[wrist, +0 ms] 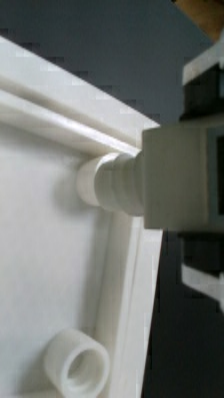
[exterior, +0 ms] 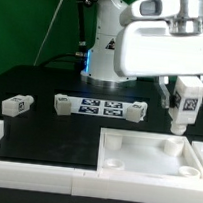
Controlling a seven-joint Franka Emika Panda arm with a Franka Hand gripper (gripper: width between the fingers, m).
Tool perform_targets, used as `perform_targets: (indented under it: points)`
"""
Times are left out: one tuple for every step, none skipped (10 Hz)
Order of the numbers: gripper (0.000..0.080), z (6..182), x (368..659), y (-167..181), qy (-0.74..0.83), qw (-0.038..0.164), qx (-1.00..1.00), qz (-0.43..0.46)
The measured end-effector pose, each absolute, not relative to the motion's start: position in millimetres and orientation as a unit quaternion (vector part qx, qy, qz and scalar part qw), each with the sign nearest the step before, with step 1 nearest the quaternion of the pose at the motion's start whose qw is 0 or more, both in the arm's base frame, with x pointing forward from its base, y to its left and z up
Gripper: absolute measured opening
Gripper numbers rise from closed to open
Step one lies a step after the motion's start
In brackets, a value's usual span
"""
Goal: Assemble one leg
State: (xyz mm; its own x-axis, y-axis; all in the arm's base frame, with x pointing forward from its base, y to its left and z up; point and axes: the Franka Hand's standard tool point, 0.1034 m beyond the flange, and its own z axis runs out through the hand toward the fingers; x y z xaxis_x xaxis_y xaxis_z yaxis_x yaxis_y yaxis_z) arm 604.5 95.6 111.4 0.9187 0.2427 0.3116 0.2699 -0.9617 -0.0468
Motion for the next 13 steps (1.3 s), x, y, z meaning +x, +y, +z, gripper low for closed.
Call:
perform_targets:
  points:
    - [0.0290,111.8,603,96,-0.129,0.045,-0.979,-0.153]
    - [0.0290,112.8,602,96,-0.129,0.044,-0.979,-0.153]
    - [0.0290,111.8,602,96,-0.130,0.044,-0.978,-0.155]
    - [0.0290,113.1,606,93,-0.131,0.038,-0.974,-0.182]
    - [0.0290,110.1,602,92,-0.131,0.038,-0.975,-0.178]
    - [0.0290,108.3,602,89,-0.127,0.034,-0.972,-0.196]
    - [0.0290,100.7,599,90,-0.127,0.033,-0.971,-0.200]
    - [0.0290,98.3,605,92,-0.125,0.030,-0.965,-0.229]
    - [0.0290,90.4,606,96,-0.126,0.033,-0.966,-0.223]
    - [0.0290,91.6,612,95,-0.124,0.030,-0.961,-0.244]
    - [0.0290,86.7,612,98,-0.124,0.032,-0.963,-0.239]
    - [0.0290,84.7,615,103,-0.127,0.034,-0.962,-0.240]
    - [0.0290,81.5,616,105,-0.127,0.035,-0.962,-0.240]
